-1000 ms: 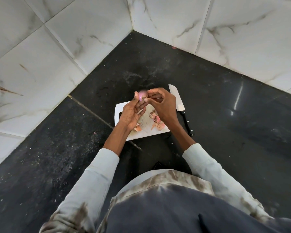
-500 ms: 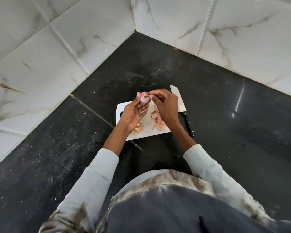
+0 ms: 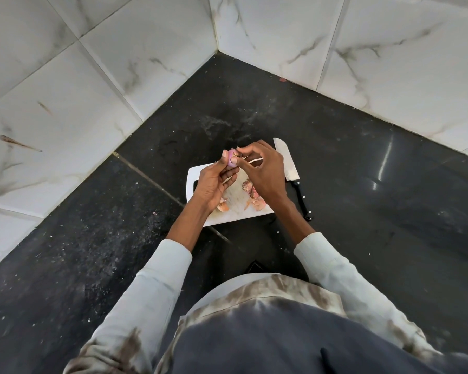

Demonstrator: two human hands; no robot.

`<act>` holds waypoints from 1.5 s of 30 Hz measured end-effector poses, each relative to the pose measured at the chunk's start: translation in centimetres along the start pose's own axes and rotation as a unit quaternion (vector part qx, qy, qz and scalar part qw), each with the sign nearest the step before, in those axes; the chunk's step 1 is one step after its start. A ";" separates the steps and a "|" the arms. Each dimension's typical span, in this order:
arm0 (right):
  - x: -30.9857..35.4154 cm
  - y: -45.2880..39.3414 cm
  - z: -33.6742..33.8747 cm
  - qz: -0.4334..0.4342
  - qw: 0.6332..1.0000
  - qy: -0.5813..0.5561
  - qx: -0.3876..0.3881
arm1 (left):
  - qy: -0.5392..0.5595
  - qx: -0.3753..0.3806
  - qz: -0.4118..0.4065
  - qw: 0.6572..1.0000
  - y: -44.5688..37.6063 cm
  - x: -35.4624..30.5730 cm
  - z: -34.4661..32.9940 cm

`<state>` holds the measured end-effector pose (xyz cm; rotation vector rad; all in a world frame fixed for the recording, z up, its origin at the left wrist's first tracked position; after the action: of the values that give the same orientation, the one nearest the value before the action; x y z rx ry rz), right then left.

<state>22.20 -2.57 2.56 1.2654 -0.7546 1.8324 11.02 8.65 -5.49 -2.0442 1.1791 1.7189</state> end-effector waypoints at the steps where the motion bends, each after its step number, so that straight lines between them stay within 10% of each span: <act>1: 0.0 0.0 0.0 -0.001 1.000 -0.003 0.000 | -0.004 -0.002 -0.003 1.000 0.0 0.0 0.1; 45: -1.2 0.1 0.0 -0.036 0.999 -0.022 0.008 | -0.141 0.054 -0.118 0.981 -0.1 -2.3 -0.2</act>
<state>22.34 -2.91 1.38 1.3311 -0.7107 1.7621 11.28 9.58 -3.41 -1.7279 0.8821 1.7164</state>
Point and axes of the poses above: each hand's wrist, its own y-axis away from the middle knuckle, its own z-axis out of the back of the hand, x = y × z, the point moved 10 cm from there along -y, towards the middle knuckle, and after that the axes turned 12 degrees about -z, right-handed, at the moved point
